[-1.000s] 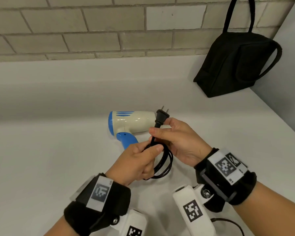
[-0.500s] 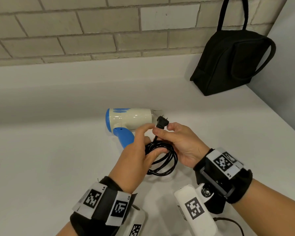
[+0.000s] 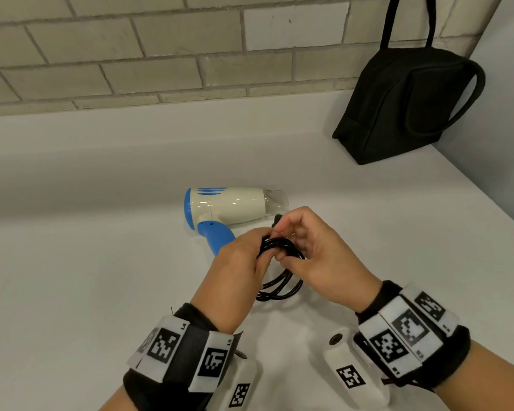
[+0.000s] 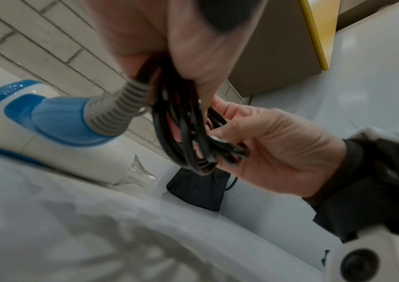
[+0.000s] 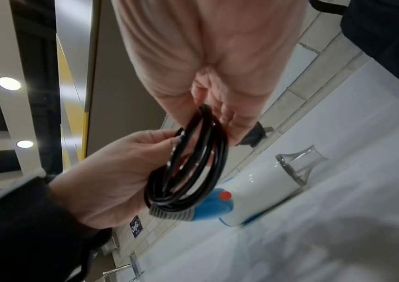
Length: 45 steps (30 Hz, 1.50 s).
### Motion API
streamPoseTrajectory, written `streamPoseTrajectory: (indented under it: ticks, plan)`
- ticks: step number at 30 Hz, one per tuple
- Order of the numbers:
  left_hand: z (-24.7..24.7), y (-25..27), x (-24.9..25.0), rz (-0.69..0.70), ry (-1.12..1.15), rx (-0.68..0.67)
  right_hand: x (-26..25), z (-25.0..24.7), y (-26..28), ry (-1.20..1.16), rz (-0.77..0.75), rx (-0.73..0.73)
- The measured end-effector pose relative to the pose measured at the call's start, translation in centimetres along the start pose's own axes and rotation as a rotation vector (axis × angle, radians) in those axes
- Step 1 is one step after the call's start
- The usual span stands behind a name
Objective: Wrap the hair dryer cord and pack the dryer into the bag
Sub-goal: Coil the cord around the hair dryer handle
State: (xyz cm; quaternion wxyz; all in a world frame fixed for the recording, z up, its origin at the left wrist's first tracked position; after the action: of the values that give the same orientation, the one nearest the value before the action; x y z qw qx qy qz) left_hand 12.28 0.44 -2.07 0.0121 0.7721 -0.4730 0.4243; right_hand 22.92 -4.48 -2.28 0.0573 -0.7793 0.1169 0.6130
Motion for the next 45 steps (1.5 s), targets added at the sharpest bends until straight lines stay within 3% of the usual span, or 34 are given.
streamPoseTrajectory:
  ticks: [6, 8, 11, 15, 22, 33, 36, 40, 42, 45]
  plan:
    - [-0.5, -0.3, 0.3, 0.007, -0.09, 0.042, -0.4, -0.1, -0.4, 0.206, -0.064, 0.218]
    - [-0.5, -0.3, 0.2, 0.001, -0.107, 0.059, -0.2, -0.2, -0.8, 0.316, -0.005, 0.256]
    - [-0.2, 0.2, 0.0, -0.013, -0.124, 0.062, 0.7, -0.1, -1.4, 0.416, 0.222, 0.136]
    - [-0.6, 0.5, -0.3, -0.014, -0.142, 0.112, 1.3, 0.9, -1.8, 0.166, 0.334, 0.036]
    - [-1.2, -0.1, -0.5, -0.019, -0.021, 0.21, 1.4, 1.1, -1.4, -0.11, 0.284, 0.088]
    - [-2.0, -0.7, -1.7, -0.232, 0.338, 0.251, 1.1, 1.5, -1.0, -0.11, 0.271, 0.027]
    - [-2.1, -0.8, -1.3, -0.195, 0.321, 0.291, 0.9, 1.5, -1.0, -0.173, 0.275, 0.018]
    - [-2.4, -0.9, -0.6, -0.135, 0.184, 0.195, 1.0, 1.1, -1.1, -0.089, 0.195, 0.196]
    - [-2.5, -0.9, -0.7, -0.146, 0.147, 0.153, 0.9, 1.0, -1.1, -0.062, 0.158, 0.264]
    - [-2.8, -0.8, -1.0, -0.205, 0.169, 0.2, 0.6, 1.1, -1.2, -0.047, 0.13, 0.28]
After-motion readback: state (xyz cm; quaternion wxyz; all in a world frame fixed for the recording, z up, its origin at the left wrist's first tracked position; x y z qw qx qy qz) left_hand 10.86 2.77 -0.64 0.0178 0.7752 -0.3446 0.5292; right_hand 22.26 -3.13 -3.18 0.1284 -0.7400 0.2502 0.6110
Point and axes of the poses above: each hand's wrist, its own y-axis away from the middle knuckle, its own z-axis out of the palm, x = y × z, the point moved 4 cm from there along -y, towards the middle knuckle, and after that the axes turned 11 degrees about z, right-handed, at the moved point
